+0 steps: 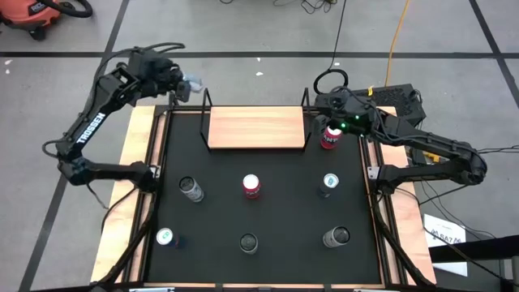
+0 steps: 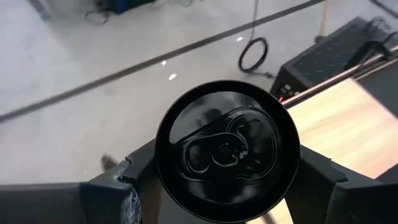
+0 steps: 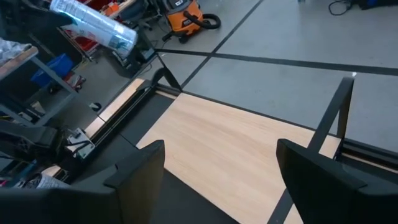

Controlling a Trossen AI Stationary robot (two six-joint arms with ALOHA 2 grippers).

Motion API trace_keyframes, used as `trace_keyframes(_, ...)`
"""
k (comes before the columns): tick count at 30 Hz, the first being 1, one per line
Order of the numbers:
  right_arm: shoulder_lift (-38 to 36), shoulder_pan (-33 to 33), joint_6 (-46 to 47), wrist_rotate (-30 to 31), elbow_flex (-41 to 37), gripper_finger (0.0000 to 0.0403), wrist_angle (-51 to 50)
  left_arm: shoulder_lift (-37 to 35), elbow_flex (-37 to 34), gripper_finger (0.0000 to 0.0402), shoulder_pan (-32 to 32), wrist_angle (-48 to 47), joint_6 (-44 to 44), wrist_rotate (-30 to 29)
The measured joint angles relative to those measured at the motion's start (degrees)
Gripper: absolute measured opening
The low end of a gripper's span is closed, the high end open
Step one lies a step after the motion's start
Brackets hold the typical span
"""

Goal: Place canned beverage on shelf
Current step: Put the top white-pink soda can on the shelf

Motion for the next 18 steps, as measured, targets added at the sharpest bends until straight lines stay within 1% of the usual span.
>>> trace_keyframes(2, -0.18, 0.00, 0.31, 0.00, 0.00, 0.0297, 0.01, 2.31, 1.35, 0.0245, -0.82, 0.44, 0.07, 0.89)
trace_keyframes(12, -1.02, 0.02, 1.79, 0.03, 0.00, 0.0297, -1.50, 18.07, 9.26, 0.0245, -5.97, -0.06, 3.06, 1.21)
trace_keyframes(18, -1.74, 0.01, 2.70, 0.14, 0.00, 0.0297, -5.29, 25.72, 12.01, 0.0245, -7.10, -4.26, 4.60, 0.30)
